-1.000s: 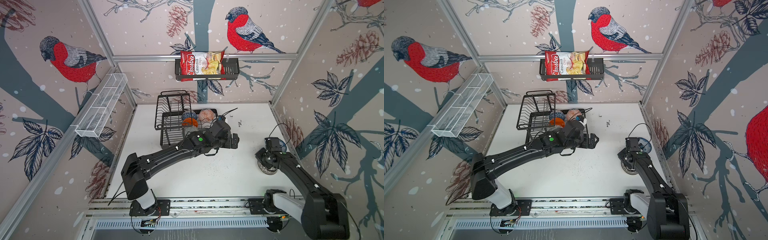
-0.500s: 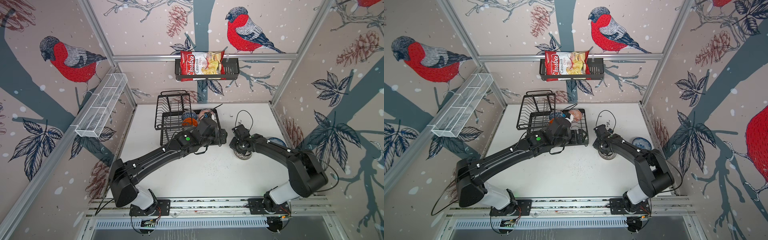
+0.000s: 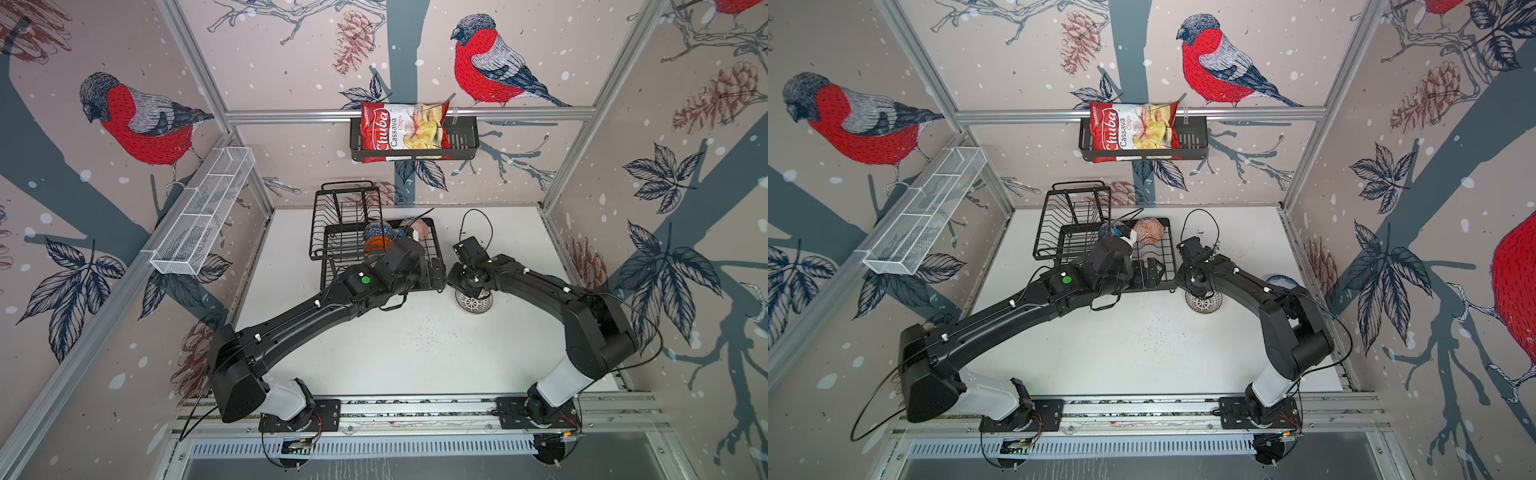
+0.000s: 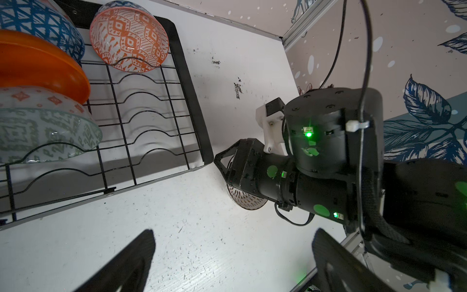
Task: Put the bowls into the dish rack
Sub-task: 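Grasp the starburst bowl rim with the right gripper and drag it nearer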
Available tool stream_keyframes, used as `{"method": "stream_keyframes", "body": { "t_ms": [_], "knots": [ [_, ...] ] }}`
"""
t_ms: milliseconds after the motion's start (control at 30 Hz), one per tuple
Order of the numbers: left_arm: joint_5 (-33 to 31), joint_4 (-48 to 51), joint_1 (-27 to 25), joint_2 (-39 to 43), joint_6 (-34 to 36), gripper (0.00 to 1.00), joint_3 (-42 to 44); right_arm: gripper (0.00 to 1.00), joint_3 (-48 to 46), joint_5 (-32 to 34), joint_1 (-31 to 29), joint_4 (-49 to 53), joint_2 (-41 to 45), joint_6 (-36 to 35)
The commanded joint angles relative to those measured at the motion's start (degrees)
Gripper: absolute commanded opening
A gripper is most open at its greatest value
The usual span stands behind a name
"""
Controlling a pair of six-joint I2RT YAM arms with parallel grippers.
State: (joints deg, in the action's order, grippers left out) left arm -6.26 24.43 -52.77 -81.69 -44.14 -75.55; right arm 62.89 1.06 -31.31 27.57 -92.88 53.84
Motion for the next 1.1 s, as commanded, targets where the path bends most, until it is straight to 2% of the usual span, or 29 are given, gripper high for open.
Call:
{"method": "stream_keyframes", "body": {
  "t_ms": [0, 67, 367, 500, 700, 1067],
  "knots": [
    [-0.94, -0.87, 0.05, 0.91, 0.4, 0.97, 0.43, 0.5, 0.92, 1.28, 0.27, 4.23, 2.39, -1.45],
    [-0.89, -1.32, 0.04, 0.88, 0.55, 0.97, 0.52, 0.53, 0.45, 2.23, 0.91, 5.9, 4.54, -2.02],
    [1.54, -3.39, 0.08, -0.73, 1.07, 0.97, 0.62, 0.59, -7.88, 7.45, 7.54, 11.4, 15.98, -8.04],
    [3.25, -3.81, 0.04, -2.32, 1.67, 0.97, -0.44, 0.59, -12.94, 5.58, 10.01, 9.94, 18.92, -8.84],
    [5.63, -2.99, 0.04, -4.51, 1.99, 0.97, -2.04, 0.53, -17.5, 4.21, 11.5, 6.2, 17.09, -10.19],
    [6.35, -1.23, 0.37, -6.88, 3.08, 0.97, -4.6, 0.46, -15.88, 1.64, 13.24, 0.59, 10.17, -12.13]
  ]
}}
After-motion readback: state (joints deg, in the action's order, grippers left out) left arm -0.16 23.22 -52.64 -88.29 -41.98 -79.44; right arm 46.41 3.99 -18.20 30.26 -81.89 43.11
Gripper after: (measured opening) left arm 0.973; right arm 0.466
